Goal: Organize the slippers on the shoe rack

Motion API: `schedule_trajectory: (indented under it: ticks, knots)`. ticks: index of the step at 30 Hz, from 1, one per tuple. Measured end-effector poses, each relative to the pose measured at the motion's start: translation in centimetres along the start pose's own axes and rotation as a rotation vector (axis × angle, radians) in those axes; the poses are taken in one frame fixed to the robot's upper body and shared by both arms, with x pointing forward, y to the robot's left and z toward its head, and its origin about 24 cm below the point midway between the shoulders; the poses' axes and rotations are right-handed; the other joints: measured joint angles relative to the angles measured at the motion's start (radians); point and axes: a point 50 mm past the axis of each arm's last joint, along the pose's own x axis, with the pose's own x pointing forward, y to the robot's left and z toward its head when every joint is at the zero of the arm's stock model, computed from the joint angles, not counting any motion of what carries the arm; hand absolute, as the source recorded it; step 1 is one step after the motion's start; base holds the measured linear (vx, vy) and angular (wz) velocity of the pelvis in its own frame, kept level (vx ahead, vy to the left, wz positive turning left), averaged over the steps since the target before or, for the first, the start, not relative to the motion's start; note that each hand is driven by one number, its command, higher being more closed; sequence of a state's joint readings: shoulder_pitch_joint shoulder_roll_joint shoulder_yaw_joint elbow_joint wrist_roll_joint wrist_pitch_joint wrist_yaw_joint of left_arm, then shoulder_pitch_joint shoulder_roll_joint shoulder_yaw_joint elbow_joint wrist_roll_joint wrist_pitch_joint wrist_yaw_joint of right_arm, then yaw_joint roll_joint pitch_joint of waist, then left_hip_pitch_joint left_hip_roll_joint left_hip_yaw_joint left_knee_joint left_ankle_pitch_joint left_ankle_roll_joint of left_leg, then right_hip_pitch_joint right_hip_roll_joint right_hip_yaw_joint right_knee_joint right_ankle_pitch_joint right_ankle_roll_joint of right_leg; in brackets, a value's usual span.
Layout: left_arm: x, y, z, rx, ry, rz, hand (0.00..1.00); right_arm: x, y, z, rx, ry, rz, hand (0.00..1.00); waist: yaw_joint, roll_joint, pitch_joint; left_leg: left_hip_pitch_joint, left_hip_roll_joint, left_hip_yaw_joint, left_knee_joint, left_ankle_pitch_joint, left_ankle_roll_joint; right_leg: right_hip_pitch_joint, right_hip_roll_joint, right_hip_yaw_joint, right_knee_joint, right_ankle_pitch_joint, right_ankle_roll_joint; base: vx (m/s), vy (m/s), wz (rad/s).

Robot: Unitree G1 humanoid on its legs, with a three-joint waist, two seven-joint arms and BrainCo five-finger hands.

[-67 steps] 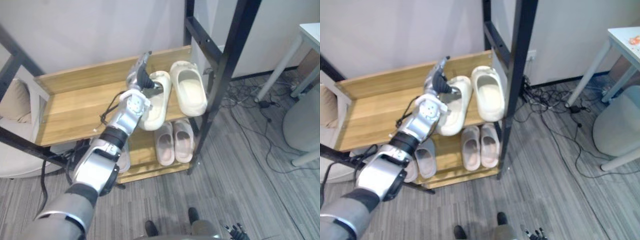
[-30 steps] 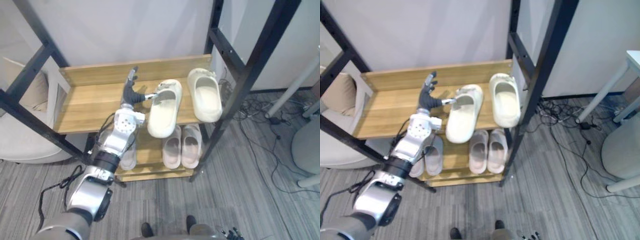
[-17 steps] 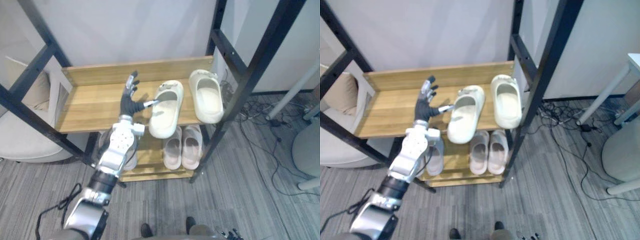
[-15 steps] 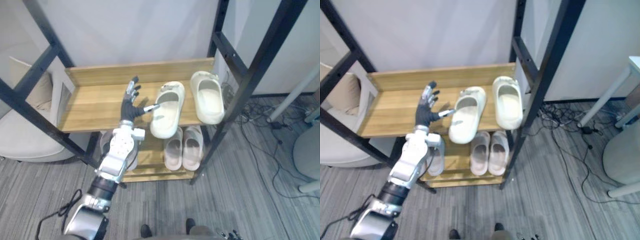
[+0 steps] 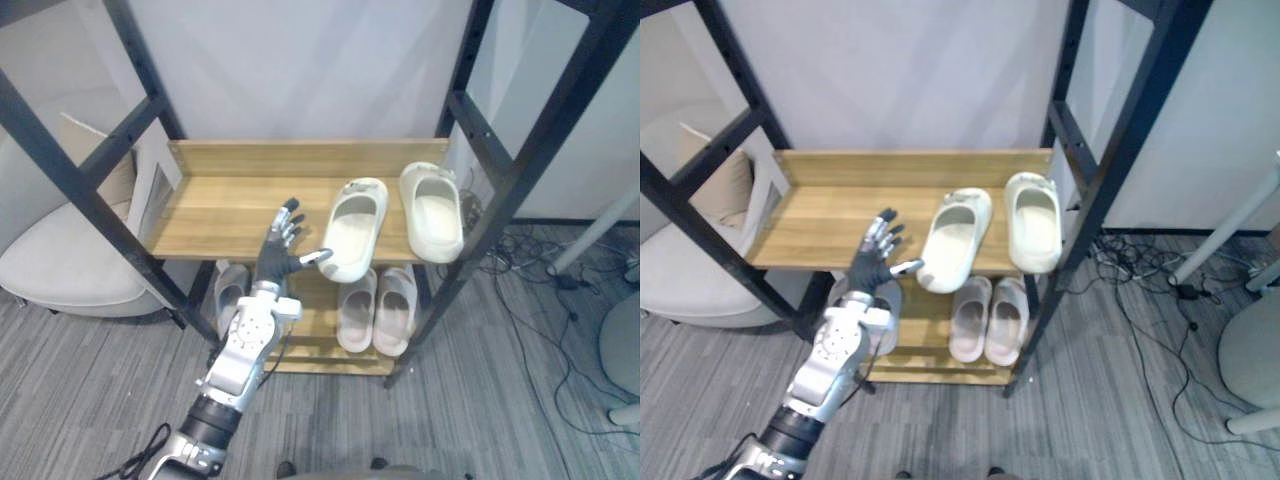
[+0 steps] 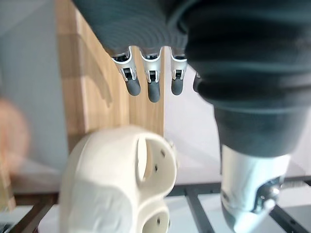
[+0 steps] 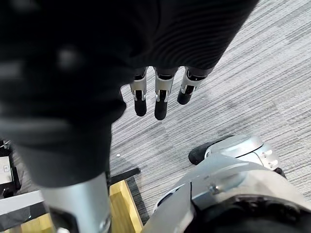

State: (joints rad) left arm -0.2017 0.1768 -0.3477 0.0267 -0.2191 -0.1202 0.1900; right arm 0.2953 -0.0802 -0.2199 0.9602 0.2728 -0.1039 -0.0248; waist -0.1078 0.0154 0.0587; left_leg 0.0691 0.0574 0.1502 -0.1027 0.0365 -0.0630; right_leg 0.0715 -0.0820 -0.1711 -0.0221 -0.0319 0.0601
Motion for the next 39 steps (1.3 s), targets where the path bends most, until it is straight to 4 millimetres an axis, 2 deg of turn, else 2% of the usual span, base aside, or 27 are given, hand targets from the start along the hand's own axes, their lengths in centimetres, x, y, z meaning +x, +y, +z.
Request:
schedule_trajectory:
  ticks: [10, 13, 22, 28, 39]
  knots:
    - [0.0, -1.6, -1.1, -0.022, 0.046, -0.040, 0.00, 0.0, 0.1, -0.1, -0.006, 0.004, -0.009, 0.00, -0.001, -0.010, -0.013, 0.000, -0.001, -0.003, 0.000, 0.000, 0.000, 0.001, -0.002, -0.006, 0.000, 0.000, 0.000, 0.00, 0.000, 0.00]
    - [0.6, -2.5, -1.5, -0.002, 0.063, -0.080, 0.00, 0.0, 0.1, -0.2, -0.005, 0.004, -0.009, 0.00, 0.000, -0.013, -0.016, 0.000, -0.004, -0.003, 0.000, 0.000, 0.000, 0.001, -0.006, -0.007, -0.001, -0.001, 0.001, 0.00, 0.000, 0.00]
    - [2.7, -3.4, -1.6, 0.042, 0.073, -0.115, 0.00, 0.0, 0.2, -0.2, -0.003, 0.005, -0.017, 0.00, -0.008, -0.015, -0.015, 0.000, -0.001, 0.005, 0.000, -0.002, -0.002, -0.001, -0.004, 0.001, -0.005, 0.000, 0.001, 0.00, 0.000, -0.01]
    - [4.3, -3.3, -1.6, 0.086, 0.080, -0.089, 0.00, 0.0, 0.1, -0.2, -0.001, 0.005, -0.019, 0.00, -0.021, -0.016, -0.014, 0.000, 0.001, 0.028, 0.000, -0.007, -0.005, -0.005, 0.001, 0.022, -0.018, 0.002, -0.001, 0.00, 0.001, -0.10]
    - [5.8, -1.7, -1.0, 0.105, 0.069, 0.007, 0.00, 0.0, 0.0, -0.1, 0.013, 0.000, -0.032, 0.00, -0.040, -0.013, -0.013, -0.005, 0.007, 0.050, 0.000, -0.018, -0.014, -0.019, 0.008, 0.047, -0.019, 0.004, -0.003, 0.02, -0.003, -0.05]
